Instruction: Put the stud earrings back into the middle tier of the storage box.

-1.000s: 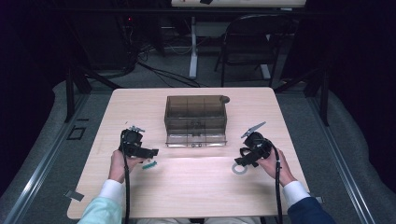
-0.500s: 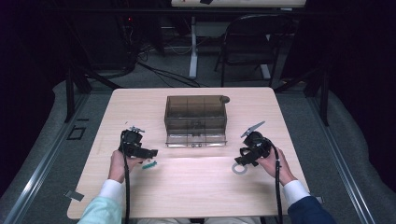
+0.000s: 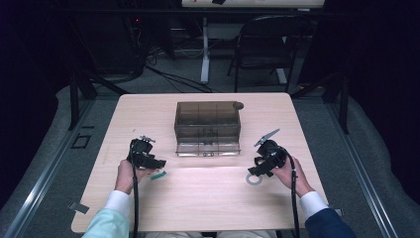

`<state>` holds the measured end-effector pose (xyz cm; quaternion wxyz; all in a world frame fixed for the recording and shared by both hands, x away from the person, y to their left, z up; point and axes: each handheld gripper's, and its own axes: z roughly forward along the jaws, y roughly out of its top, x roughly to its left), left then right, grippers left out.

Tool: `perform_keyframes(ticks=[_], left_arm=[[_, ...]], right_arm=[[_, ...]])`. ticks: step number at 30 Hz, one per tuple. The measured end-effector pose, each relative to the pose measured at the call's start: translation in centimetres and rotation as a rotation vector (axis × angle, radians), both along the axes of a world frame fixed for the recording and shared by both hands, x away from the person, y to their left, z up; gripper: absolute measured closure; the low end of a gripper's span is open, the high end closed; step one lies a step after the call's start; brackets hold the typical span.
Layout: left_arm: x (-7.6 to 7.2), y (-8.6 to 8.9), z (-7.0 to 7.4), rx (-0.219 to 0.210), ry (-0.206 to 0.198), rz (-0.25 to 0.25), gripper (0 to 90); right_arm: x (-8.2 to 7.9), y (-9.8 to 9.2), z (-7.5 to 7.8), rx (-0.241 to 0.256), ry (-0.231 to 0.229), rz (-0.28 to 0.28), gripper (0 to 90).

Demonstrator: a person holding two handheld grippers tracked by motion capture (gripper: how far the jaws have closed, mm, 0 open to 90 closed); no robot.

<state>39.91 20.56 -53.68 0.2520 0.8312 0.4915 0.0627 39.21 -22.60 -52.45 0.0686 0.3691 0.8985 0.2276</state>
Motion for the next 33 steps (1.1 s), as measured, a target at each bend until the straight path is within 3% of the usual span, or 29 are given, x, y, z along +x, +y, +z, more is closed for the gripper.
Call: perform_keyframes(ticks=[12,33], left_arm=[[0.3,0.0,-0.9,0.011,0.044,-0.004,65.9],[0.9,-0.8,-1.7,0.07,0.051,-0.041,82.3]], right_arm=[[0.0,0.0,0.0,0.003,-0.003,-0.005,13.8],[-0.1,0.0,0.1,0.008,-0.007,-0.007,13.9]])
